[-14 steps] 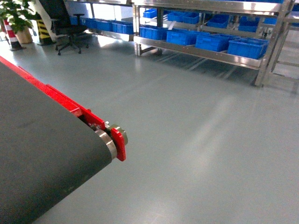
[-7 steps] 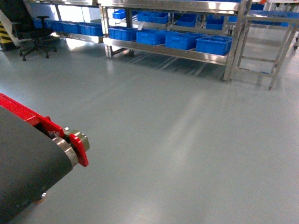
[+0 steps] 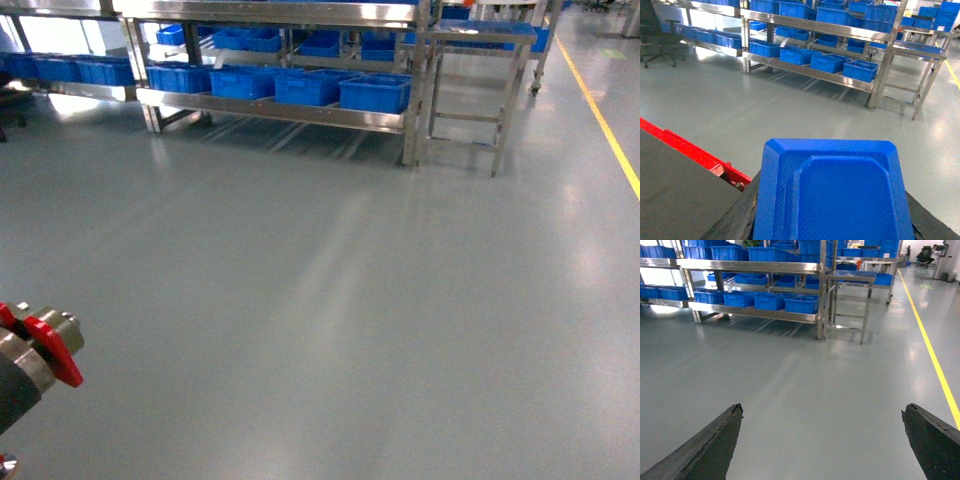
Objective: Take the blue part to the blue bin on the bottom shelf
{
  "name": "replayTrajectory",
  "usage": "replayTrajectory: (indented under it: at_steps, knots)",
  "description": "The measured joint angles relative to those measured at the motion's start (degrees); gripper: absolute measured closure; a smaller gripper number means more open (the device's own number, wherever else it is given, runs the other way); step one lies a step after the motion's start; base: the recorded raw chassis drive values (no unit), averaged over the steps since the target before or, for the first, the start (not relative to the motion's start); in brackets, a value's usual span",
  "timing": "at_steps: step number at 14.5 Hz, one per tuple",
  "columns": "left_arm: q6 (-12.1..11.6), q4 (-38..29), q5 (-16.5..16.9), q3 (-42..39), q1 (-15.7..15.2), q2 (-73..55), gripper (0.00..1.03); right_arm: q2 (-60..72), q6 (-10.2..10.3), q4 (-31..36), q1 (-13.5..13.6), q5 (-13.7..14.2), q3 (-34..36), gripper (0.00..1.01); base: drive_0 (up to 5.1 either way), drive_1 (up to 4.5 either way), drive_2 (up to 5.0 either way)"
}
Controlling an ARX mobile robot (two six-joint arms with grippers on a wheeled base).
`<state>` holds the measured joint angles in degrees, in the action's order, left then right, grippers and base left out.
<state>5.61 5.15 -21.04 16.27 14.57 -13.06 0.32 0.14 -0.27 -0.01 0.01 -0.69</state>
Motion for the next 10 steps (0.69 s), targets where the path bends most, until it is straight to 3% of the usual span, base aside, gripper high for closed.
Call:
replayTrajectory:
  at_steps: [10]
  knots:
    - [0.0, 0.0, 0.0, 0.0, 0.0, 0.0, 0.60, 0.0, 0.0, 0.0, 0.0, 0.0, 0.0, 0.03, -1.6, -1.60, -1.6]
